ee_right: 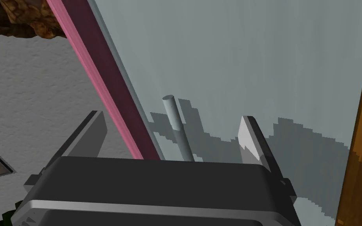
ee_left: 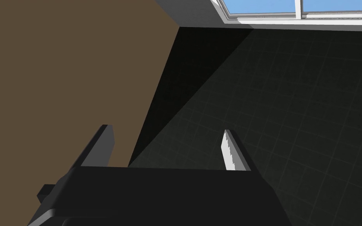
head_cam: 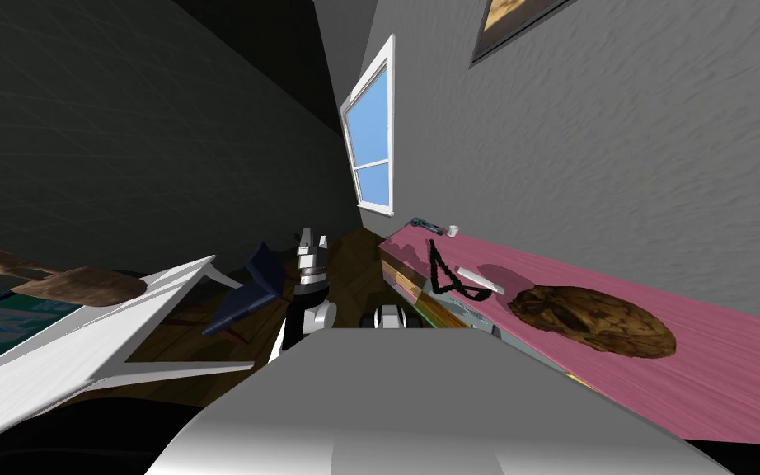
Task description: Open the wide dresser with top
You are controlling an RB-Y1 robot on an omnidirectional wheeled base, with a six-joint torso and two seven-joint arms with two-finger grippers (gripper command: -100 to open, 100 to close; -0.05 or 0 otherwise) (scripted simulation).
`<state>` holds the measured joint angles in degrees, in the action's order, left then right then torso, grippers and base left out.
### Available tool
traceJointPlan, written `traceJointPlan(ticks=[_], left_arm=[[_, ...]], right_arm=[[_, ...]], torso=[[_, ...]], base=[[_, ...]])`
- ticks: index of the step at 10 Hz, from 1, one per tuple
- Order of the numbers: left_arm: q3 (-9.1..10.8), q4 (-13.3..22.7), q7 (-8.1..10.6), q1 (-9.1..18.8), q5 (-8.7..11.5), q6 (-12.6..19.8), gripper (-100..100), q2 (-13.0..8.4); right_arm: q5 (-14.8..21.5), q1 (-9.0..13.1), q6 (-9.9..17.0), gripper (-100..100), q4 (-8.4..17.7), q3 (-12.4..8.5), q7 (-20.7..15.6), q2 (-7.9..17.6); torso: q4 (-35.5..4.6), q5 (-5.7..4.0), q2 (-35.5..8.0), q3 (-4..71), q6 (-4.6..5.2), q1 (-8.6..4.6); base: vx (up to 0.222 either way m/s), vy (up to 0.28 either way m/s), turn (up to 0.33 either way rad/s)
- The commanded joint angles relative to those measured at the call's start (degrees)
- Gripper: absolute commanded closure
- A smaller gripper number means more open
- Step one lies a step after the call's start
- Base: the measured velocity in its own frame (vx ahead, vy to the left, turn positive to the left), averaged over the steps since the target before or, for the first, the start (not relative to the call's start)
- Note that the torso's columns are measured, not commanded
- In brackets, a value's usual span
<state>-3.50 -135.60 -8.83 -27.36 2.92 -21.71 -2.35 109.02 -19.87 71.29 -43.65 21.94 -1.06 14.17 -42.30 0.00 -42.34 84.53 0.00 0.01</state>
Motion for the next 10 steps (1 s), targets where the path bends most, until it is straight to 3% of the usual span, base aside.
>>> traceJointPlan(ticks=[1,2,3,6,7,8,10], left_arm=[[0.00,0.00,0.00,0.00,0.00,0.00,0,0.00],[0.00,0.00,0.00,0.00,0.00,0.00,0,0.00],[0.00,0.00,0.00,0.00,0.00,0.00,0,0.00],[0.01,0.00,0.00,0.00,0.00,0.00,0,-0.01],[0.00,0.00,0.00,0.00,0.00,0.00,0,0.00],[0.00,0.00,0.00,0.01,0.00,0.00,0,0.00],[0.00,0.00,0.00,0.01,0.00,0.00,0,0.00]], right_arm=[[2.50,0.45,2.46,-100,2.61,0.53,0.33,1.00],[1.84,0.09,1.65,-100,1.36,0.35,-0.02,0.86],[1.01,0.05,0.42,-100,0.30,-0.17,-0.12,2.51],[1.01,0.13,0.48,-100,0.49,-0.17,0.10,2.51],[1.94,0.07,1.81,100,1.36,0.37,-0.10,0.90],[1.54,0.46,1.35,100,0.95,-0.09,-0.13,1.83],[1.78,-0.99,1.13,100,-0.80,-0.06,-0.03,2.73]], torso=[[0.01,0.00,0.05,0.03,0.00,0.01],[0.02,0.00,0.08,0.05,0.00,0.01],[0.01,-0.01,0.01,0.01,0.00,-0.05],[0.02,-0.01,0.05,0.04,0.01,-0.03],[-0.01,0.00,-0.03,-0.03,-0.01,0.03],[0.09,-0.32,-0.17,-0.18,0.05,0.04],[0.17,-0.43,-0.07,-0.10,0.15,-0.02]], base=[[0.047,0.032,0.032],[0.021,0.015,0.004],[0.047,-0.012,0.045],[0.039,-0.018,0.008],[-0.049,0.005,-0.044],[-0.026,-0.004,-0.005],[-0.061,0.097,-0.004]])
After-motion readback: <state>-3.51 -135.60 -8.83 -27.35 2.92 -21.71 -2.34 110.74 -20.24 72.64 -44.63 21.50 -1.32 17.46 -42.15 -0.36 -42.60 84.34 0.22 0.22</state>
